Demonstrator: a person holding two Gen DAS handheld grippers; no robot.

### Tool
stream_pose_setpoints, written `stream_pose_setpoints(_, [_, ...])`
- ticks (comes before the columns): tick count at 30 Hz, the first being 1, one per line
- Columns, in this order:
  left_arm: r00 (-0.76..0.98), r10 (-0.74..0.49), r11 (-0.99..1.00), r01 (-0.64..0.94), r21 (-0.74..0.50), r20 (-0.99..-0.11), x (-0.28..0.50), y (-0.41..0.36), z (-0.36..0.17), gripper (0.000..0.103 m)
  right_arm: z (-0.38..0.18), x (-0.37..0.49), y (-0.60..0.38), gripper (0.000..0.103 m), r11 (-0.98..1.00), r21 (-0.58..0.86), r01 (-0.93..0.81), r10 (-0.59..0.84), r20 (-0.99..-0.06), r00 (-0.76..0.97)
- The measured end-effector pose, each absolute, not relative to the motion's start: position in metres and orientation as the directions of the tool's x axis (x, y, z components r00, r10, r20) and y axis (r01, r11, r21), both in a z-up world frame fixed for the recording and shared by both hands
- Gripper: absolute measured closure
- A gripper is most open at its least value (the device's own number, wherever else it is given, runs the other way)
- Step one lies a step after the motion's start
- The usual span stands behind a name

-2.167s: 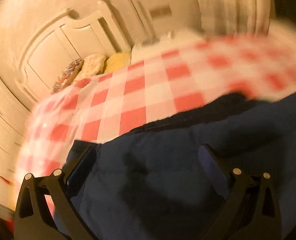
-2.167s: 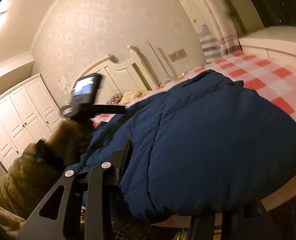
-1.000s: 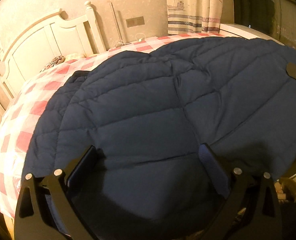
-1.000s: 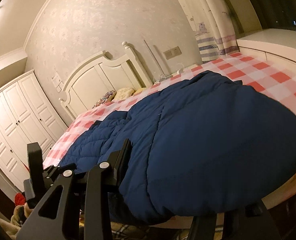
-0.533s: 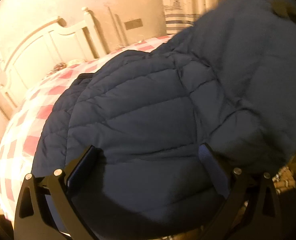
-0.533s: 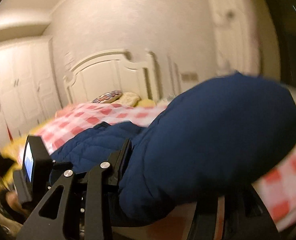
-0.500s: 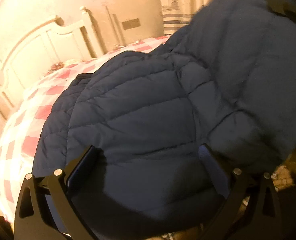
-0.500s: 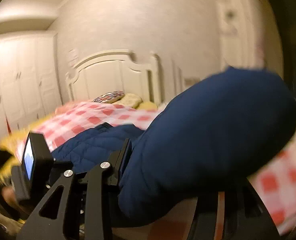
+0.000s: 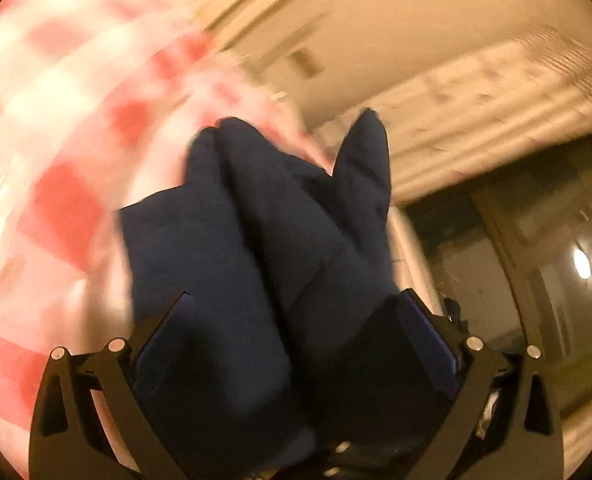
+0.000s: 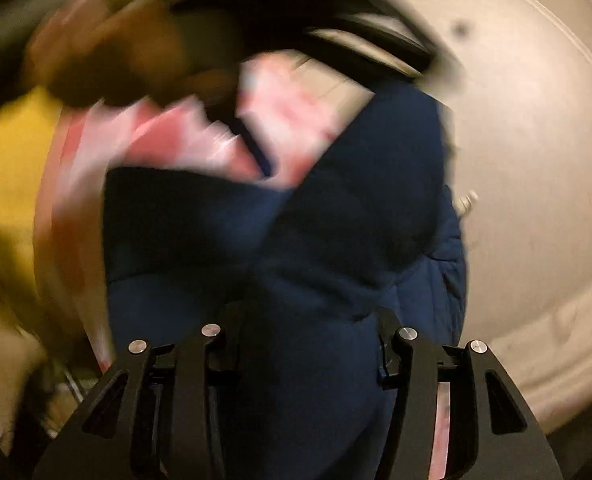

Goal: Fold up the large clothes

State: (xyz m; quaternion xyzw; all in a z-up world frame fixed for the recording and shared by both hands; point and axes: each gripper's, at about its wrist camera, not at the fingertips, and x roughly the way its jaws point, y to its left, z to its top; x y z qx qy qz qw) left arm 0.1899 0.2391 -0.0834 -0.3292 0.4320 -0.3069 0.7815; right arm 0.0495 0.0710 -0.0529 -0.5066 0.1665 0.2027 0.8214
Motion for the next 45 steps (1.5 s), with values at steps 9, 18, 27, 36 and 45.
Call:
stream_pose_setpoints(9, [0.336,-0.877,0.434,0.241,-0.868,-0.345,0.221,0.238,-0.084,0.002,-0.062,0.036,0.067,0.052,0.370,-0.809,-0.457,0.181,-0.420,0.890])
stream_pose_setpoints(18, [0.216,-0.642,0.730,0.467,-0.499,-0.736,0.247,0.145,-0.043,0.056,-0.052,-0.003,0.050,0.011,0.366,-0.836,-0.408,0.241,-0.338,0.910])
stream_pose_setpoints(27, [0.397,-0.624,0.771,0.452,-0.449,-0.673,0.203,0.151,-0.005,0.084,-0.053,-0.004,-0.063,0.005,0.743,-0.559,-0.368,0.070,-0.482,0.874])
stream_pose_setpoints(36, [0.524,-0.604,0.795,0.453,-0.404,-0.601,0.159,0.182,0.012,0.085,-0.057,0.028,-0.060,0.006,0.780,-0.467,-0.416,0.094,-0.570,0.816])
stream_pose_setpoints(45, [0.465,-0.680,0.731,0.381,-0.566,-0.566,0.184,0.218,-0.063,0.070,-0.045,0.046,-0.067,0.011,0.682,-0.400,-0.612,0.248,-0.661,0.708])
